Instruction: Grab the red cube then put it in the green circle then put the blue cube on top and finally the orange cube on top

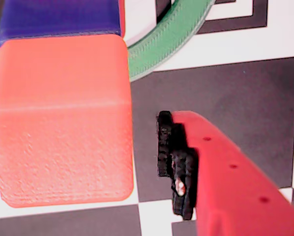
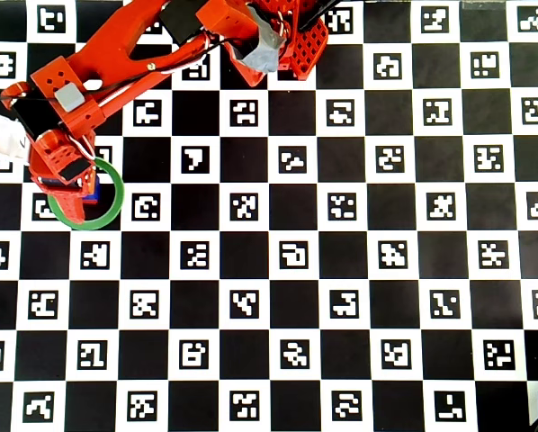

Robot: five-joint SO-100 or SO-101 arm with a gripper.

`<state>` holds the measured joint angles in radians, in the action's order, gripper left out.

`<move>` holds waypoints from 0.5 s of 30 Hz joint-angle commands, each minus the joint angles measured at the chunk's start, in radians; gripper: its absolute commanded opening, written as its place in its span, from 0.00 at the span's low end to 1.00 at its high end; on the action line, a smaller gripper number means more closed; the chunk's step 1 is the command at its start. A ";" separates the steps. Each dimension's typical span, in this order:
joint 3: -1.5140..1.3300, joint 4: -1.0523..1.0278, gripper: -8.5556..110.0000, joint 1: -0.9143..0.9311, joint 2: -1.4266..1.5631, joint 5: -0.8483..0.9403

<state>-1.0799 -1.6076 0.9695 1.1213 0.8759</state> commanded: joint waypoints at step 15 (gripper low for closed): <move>-0.127 0.000 0.40 -0.031 0.407 -0.023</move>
<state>-1.1674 -1.6460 0.9664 1.3269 0.8728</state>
